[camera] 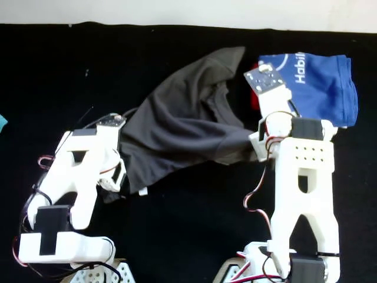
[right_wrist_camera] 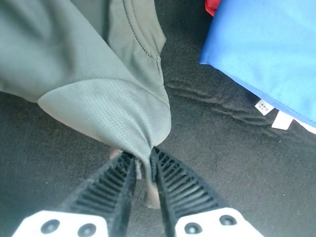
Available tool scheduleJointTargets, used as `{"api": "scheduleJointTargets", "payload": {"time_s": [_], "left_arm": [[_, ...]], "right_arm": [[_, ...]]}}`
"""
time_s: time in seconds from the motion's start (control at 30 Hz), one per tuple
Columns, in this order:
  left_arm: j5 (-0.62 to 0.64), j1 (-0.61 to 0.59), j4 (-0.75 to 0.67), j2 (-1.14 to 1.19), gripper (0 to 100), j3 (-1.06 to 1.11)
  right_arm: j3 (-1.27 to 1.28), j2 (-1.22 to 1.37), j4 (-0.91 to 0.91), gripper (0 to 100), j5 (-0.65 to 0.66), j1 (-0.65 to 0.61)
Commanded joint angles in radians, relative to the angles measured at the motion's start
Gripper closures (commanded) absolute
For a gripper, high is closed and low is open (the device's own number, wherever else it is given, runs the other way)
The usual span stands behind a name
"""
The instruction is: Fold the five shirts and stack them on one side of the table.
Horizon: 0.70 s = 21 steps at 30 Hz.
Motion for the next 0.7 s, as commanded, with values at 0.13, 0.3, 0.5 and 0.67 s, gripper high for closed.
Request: {"api": "scheduleJointTargets", "payload": {"time_s": [0.13, 0.3, 0.5, 0.67], "left_arm": [[-0.014, 0.002, -0.052, -0.031, 100, -0.028], [0.002, 0.004, 0.06, -0.031, 99, -0.134], [0.101, 0.002, 0.334, -0.033, 99, -0.47], [0.123, -0.002, 0.601, -0.033, 99, -0.912]], "right_arm": [[0.001, -0.047, -0.016, 99.2, 0.008, 0.021], [0.001, -0.042, -0.067, 99.2, -0.008, 0.021], [-0.105, -0.048, -0.125, 99.2, -0.092, 0.025], [-0.323, -0.047, -0.119, 99.2, -0.153, 0.025]]}}
